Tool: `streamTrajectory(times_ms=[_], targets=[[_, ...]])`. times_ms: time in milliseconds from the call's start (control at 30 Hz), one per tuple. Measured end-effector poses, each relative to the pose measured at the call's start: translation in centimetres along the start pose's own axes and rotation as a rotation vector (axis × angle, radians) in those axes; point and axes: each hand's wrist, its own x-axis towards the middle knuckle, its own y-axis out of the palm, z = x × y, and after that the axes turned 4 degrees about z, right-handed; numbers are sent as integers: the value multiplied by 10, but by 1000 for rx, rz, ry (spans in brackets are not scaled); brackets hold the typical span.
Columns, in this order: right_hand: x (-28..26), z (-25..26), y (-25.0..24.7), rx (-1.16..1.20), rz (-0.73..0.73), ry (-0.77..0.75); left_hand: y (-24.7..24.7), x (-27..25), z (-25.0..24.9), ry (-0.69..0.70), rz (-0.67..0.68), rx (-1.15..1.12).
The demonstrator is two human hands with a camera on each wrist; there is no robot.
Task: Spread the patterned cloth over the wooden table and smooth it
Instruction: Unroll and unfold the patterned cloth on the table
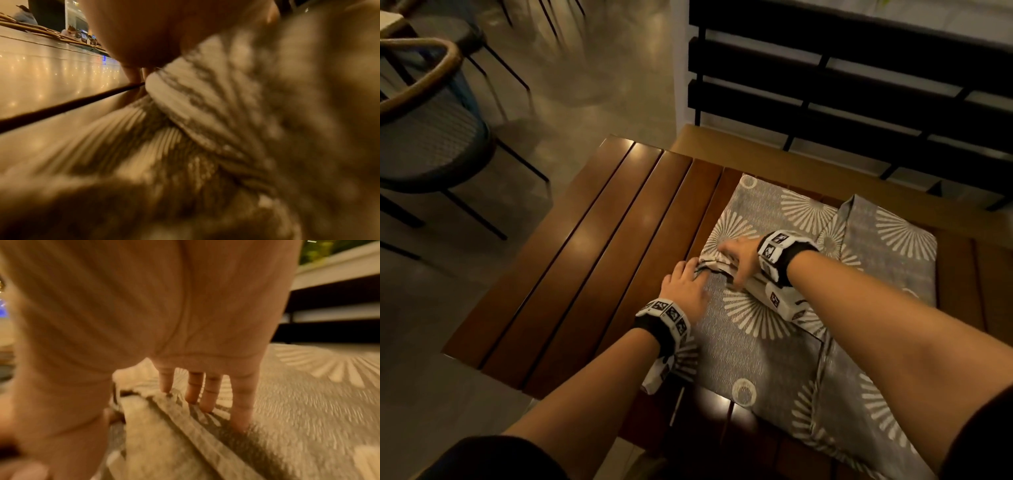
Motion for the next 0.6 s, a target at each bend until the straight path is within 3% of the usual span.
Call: streamTrajectory(times_ms=[133, 300, 367, 467, 533, 600], targets=[[1, 4, 12, 34, -249, -65, -2, -5, -6, 33, -94, 32], [-8, -12, 6, 322, -442, 21, -7, -11, -12, 266, -84, 161], [-12, -17, 7, 402, -496, 24, -6, -7, -9, 170, -33, 126], [-18, -12, 15, 466, -374, -49, -9, 3, -1, -97, 104, -49], [-23, -5, 19, 354, -211, -104, -13, 8, -1, -148, 145, -50], [-24, -2, 24, 229, -142, -117, -18, 9, -6, -174, 139, -70]])
